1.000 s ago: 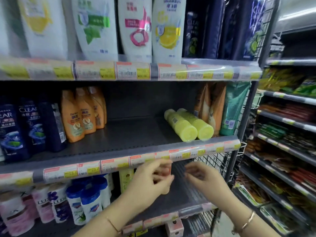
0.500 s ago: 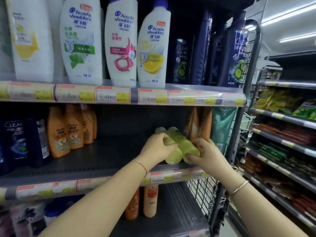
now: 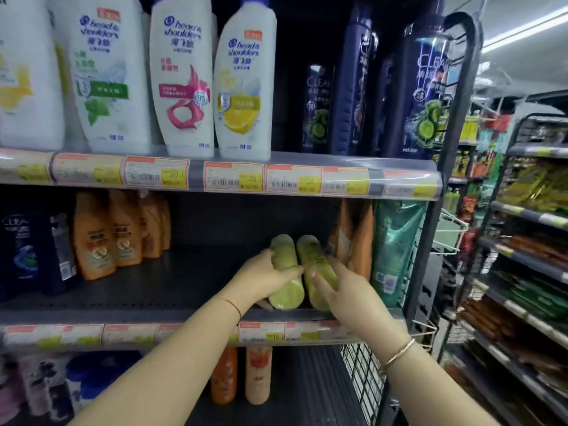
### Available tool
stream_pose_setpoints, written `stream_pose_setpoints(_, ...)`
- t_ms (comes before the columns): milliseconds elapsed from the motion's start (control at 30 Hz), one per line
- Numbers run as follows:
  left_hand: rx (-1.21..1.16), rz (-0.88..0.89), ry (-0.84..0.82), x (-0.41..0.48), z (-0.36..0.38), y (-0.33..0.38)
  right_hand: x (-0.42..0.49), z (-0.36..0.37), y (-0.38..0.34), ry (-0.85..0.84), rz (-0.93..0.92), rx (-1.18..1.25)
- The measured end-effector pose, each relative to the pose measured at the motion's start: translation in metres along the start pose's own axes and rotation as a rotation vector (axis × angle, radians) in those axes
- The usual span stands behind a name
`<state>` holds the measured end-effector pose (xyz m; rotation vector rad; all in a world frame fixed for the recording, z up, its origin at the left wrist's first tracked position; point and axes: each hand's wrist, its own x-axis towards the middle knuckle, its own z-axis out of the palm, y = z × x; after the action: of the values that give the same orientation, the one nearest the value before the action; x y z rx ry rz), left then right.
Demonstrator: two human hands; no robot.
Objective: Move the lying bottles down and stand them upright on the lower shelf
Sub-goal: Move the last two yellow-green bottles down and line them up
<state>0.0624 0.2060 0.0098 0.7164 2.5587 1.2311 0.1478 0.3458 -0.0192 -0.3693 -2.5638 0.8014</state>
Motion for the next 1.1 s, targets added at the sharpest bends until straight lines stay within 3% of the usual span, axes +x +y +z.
stream_pose_setpoints(233, -0.167, -0.133, -0.086, 0.007, 0.001, -0.001, 0.004, 0.009, -0.009, 0.011, 0.105, -0.068)
stream_pose_setpoints(400, -0.331, -0.147, -0.084, 0.015, 0.001, -0.009, 0.005, 0.013, -0.019, 0.085, 0.196, 0.122)
stream_pose_setpoints(500, -0.387, -0.094, -0.064, 0.013, -0.003, -0.014, 0.004, 0.015, -0.023, 0.136, 0.247, 0.259)
stream_pose_setpoints(700, -0.505, 0.067, -0.007, -0.009, -0.027, -0.008, -0.012, 0.014, -0.035, 0.249, 0.164, 0.488)
stream_pose_setpoints(900, -0.557, 0.098, -0.103, -0.06, -0.037, -0.023, -0.056, 0.02, -0.021, 0.135, 0.247, 0.858)
stream_pose_setpoints(1100, -0.459, 0.117, -0.196, -0.111, -0.016, -0.068, -0.125, 0.027, -0.009, -0.059, 0.222, 1.028)
